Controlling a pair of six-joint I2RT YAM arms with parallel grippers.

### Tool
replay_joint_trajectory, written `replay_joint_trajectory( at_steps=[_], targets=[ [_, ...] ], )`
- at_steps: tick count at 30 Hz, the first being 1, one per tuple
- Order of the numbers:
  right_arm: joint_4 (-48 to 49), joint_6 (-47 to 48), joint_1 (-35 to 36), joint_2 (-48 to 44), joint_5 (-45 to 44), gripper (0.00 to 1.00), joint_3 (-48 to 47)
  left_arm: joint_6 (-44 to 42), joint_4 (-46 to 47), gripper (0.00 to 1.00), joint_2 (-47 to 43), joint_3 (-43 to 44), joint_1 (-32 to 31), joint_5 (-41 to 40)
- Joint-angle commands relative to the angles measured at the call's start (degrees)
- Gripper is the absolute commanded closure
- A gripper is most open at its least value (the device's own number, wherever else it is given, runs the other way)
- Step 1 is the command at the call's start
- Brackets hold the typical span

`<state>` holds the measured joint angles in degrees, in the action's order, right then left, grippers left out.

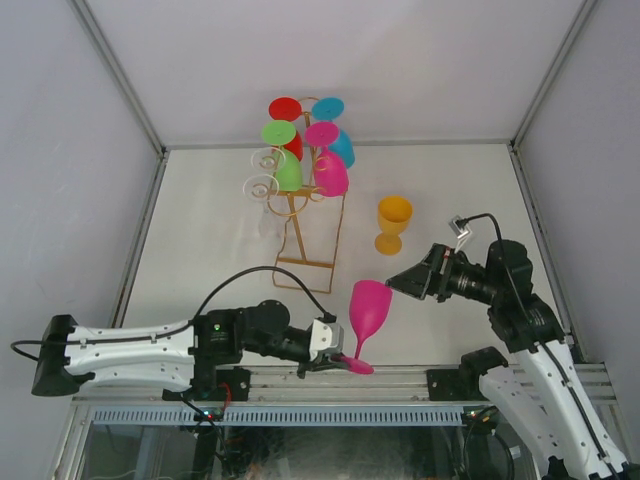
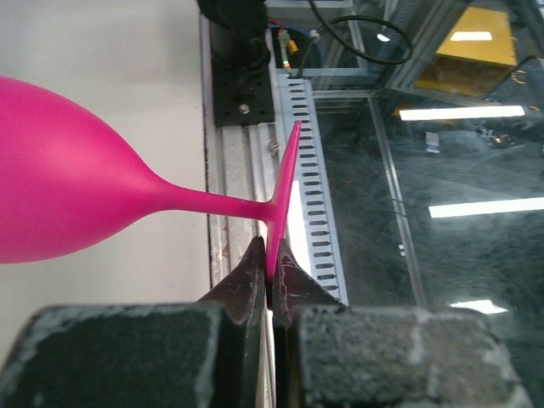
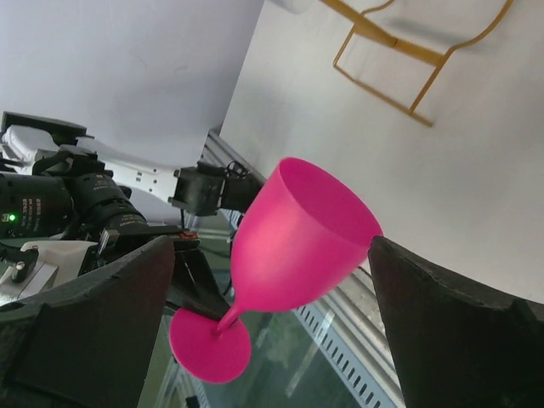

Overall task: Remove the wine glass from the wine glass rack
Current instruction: Place the wine glass at the center of the board.

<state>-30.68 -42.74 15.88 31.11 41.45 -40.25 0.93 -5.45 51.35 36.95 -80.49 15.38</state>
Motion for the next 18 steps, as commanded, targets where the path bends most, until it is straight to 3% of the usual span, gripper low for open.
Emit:
replay_joint_trajectory(
  at_steps=[1, 6, 12, 18],
  targets=[
    [3.5, -0.1, 0.4, 2.3, 4.7, 0.06, 0.0, 0.2, 3.6, 1.00, -1.1, -0.2, -0.5, 6.8],
    [2.2, -0.1, 0.4, 4.1, 3.6, 0.07, 0.0, -2.6, 2.5, 1.00, -3.2, -1.2, -0.5, 10.6],
    [2.5, -2.0, 1.3, 7.1, 5.9, 0.15, 0.0, -3.4, -0.6, 1.00, -3.4, -0.6, -0.6, 11.1],
    [5.1, -2.6, 2.0, 9.0, 8.6, 0.16, 0.0, -6.9, -3.8, 1.00, -4.8, -0.5, -0.5, 9.4]
  ],
)
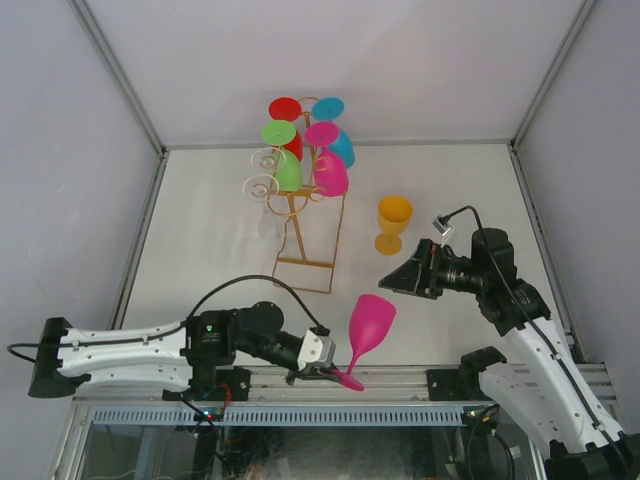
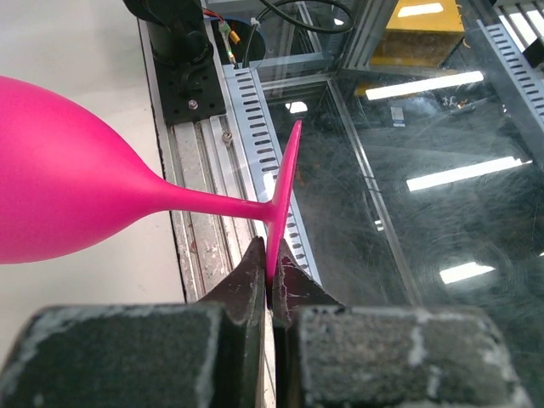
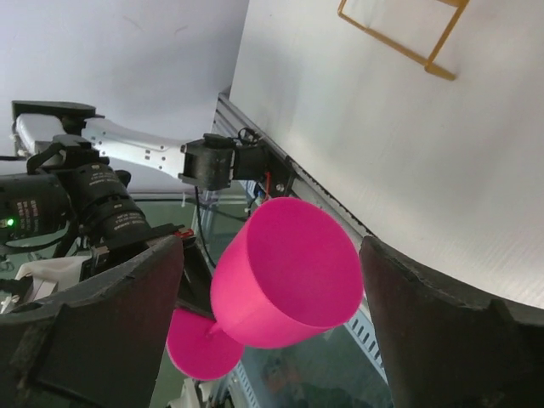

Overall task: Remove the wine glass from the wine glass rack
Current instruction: Place the wine glass at the center of the board.

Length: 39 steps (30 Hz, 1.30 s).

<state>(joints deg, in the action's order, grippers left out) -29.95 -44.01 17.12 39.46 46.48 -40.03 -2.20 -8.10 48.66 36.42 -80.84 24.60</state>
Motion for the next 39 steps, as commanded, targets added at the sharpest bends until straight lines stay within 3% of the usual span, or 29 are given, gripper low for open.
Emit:
replay_joint_trajectory(
  at_steps=[1, 7, 17, 25, 30, 34, 39],
  targets=[
    [5.2, -2.0, 1.1, 1.5, 5.2, 0.16, -0.2, -4.2, -1.6, 1.00, -2.5, 0.0, -0.2, 0.0],
    [13.1, -4.6, 3.8, 8.8, 17.5, 0.21, 0.7, -9.7, -5.0, 1.00, -5.2, -0.8, -0.2, -3.3],
    [18.3, -5.4, 9.2, 10.0, 19.5, 0.30, 0.6, -12.8, -10.3, 1.00, -10.1, -2.7, -0.2, -11.3],
    [19.3, -5.5, 9.9, 9.4, 19.4, 0.28, 0.7, -10.8, -11.1, 1.00, -12.7, -4.2, -0.2, -11.9],
    [28.5, -13.5, 11.1, 10.9, 23.9, 0.25, 0.2, -14.1, -18.5, 1.00, -14.2, -2.6, -0.2, -13.6],
    [18.1, -5.5, 13.0, 13.7, 21.7, 0.25, -4.2, -16.7, -21.2, 1.00, -16.8, -1.4, -0.2, -17.0],
    [19.3, -4.8, 16.7, 17.1, 20.5, 0.34, -5.5, -16.6, -20.5, 1.00, -17.5, -1.9, -0.2, -18.0]
  ],
)
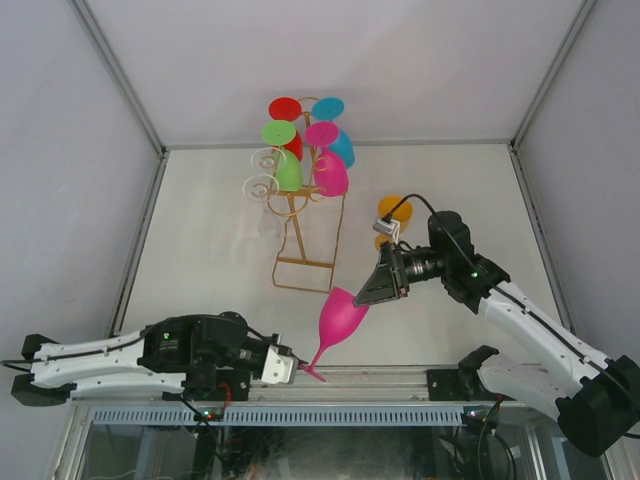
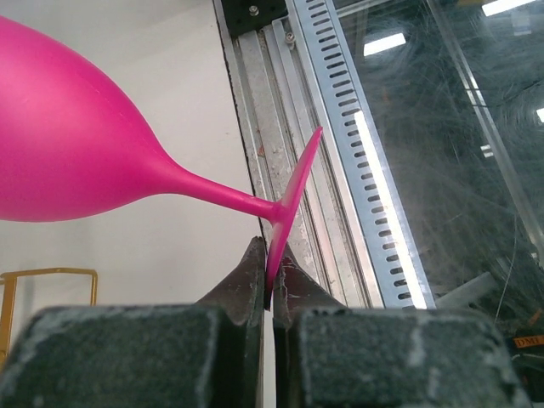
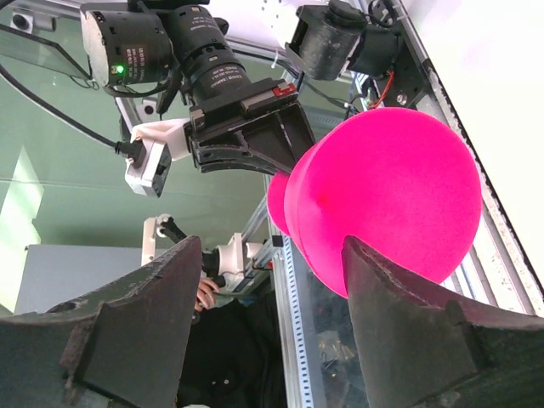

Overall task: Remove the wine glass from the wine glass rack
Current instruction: Place the wine glass at the center of the board.

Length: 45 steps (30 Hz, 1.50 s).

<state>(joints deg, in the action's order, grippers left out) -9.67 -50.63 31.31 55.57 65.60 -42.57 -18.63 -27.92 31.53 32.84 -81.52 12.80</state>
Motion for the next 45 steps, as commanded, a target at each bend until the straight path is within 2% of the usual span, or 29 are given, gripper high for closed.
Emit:
replay_joint_trajectory(
  at_steps=[1, 5, 8, 11, 15, 21, 33, 40, 45],
  targets=[
    [-1.2, 2.2, 2.5, 1.2, 1.2, 0.39, -3.2, 0.0, -0.6, 1.00, -0.1, 1.6, 0.5, -6.3],
    [-1.6, 2.7, 2.4, 1.5, 0.4, 0.49, -3.3, 0.9, -0.6, 1.00, 0.9, 1.6, 0.5, -5.4],
    [-3.0, 3.6, 2.4, 1.2, -0.6, 0.51, -3.2, 1.2, -0.4, 1.00, 0.9, 1.6, 0.5, -5.3],
    [-4.9, 5.0, 1.7, 0.8, -2.6, 0.50, -3.2, 1.3, 0.7, 1.00, 0.4, 1.3, 0.5, -4.3],
    [-6.6, 5.7, -0.1, 1.1, -4.3, 0.42, -3.3, 2.4, 2.7, 1.00, -0.1, 1.3, 0.5, -2.2],
    [-3.8, 4.9, 0.3, 2.5, -1.6, 0.31, -3.2, 2.6, 2.4, 1.00, 0.3, 1.9, 0.5, -0.9],
    [-2.2, 4.5, -2.5, 4.9, -0.7, 0.33, -3.4, -1.2, 2.3, 1.00, 3.0, 5.9, 0.5, 2.0],
    [-14.2, 13.5, -3.8, 8.0, -1.2, 0.32, -8.0, -5.6, 0.1, 1.00, 6.5, 5.2, 0.5, -2.8],
    [-15.1, 15.4, -4.7, 9.6, -1.1, 0.34, -8.7, -6.4, -1.0, 1.00, 7.9, 5.2, 0.2, -2.0]
  ],
)
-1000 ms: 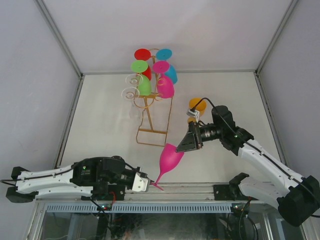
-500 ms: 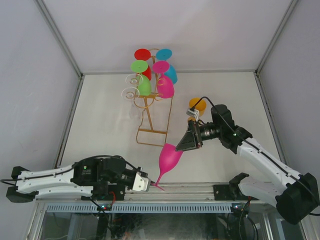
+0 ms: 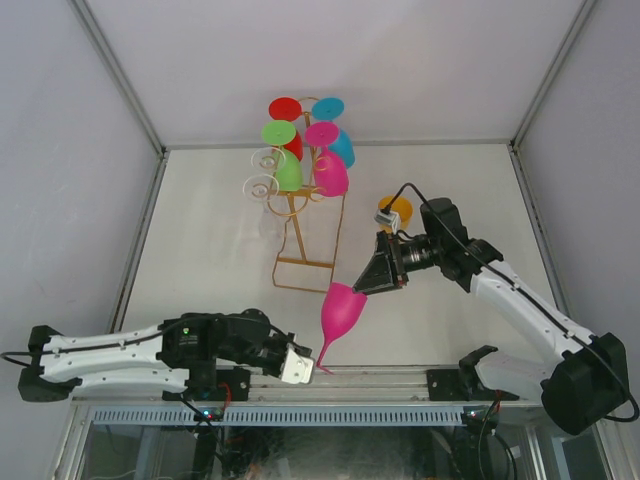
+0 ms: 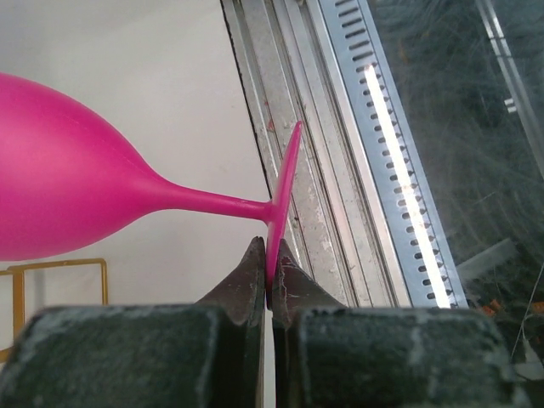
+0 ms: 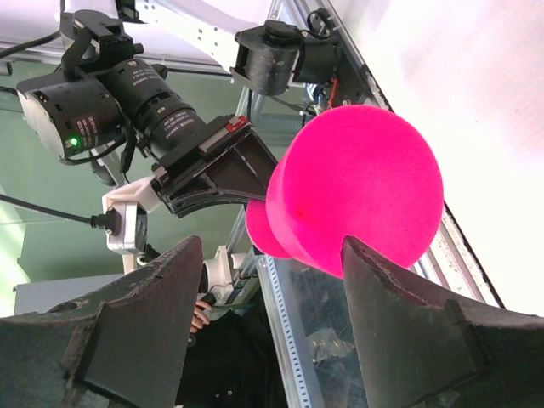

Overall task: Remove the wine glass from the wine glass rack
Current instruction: Place the wine glass at the center of the board.

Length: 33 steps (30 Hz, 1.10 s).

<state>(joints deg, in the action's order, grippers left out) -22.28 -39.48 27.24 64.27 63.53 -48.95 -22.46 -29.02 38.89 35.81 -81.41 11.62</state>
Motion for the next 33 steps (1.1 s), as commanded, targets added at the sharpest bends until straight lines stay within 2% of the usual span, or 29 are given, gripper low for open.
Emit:
replay_joint_trajectory(
  at_steps=[1, 9, 12, 17, 22, 27, 33],
  targets=[
    [-2.5, 4.4, -0.7, 1.5, 1.8, 0.35, -2.6, -2.7, -0.1, 1.00, 0.6, 2.2, -0.1, -1.4],
    [-3.2, 5.5, -0.1, 3.7, 2.7, 0.38, -4.1, -6.6, -1.9, 1.00, 1.1, 2.2, -1.3, -7.0],
    [-3.4, 5.8, 0.2, 4.2, 3.3, 0.47, -4.8, -8.3, -1.9, 1.00, 1.8, 2.2, -2.2, -9.0],
    [-4.8, 6.9, 1.5, 5.1, 1.4, 0.44, -5.7, -10.7, -1.9, 1.00, 2.6, 2.7, -4.4, -12.7],
    [-5.9, 7.6, 2.6, 6.2, 0.0, 0.44, -6.6, -11.4, -1.6, 1.00, 3.3, 3.6, -4.6, -12.6],
    [-4.5, 6.4, 3.6, 6.3, 1.2, 0.53, -6.9, -11.5, -1.3, 1.00, 4.1, 4.0, -5.0, -12.1],
    [-4.3, 7.1, 4.7, 6.5, 2.8, 0.55, -8.1, -11.6, -1.5, 1.00, 4.8, 4.7, -6.1, -12.6]
  ],
)
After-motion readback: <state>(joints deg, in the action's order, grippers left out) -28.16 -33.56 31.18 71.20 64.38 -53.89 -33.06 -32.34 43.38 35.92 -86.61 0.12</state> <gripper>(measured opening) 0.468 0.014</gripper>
